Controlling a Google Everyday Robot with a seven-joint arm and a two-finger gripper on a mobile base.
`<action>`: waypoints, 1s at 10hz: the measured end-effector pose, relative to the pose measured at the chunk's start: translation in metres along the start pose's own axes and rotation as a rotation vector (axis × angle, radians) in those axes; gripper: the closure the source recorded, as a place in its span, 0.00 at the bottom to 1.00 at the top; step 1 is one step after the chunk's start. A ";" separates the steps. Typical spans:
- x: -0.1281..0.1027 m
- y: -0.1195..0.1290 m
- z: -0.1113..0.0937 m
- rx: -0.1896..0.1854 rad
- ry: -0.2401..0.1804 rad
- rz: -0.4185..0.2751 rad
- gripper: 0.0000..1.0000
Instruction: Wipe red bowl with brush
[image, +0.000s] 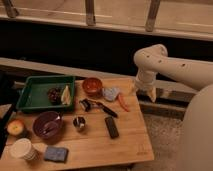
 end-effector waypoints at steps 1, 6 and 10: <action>0.000 0.000 0.000 0.000 0.000 0.000 0.24; 0.000 0.000 0.000 0.000 0.000 0.000 0.24; 0.003 0.025 -0.003 0.019 -0.023 -0.127 0.24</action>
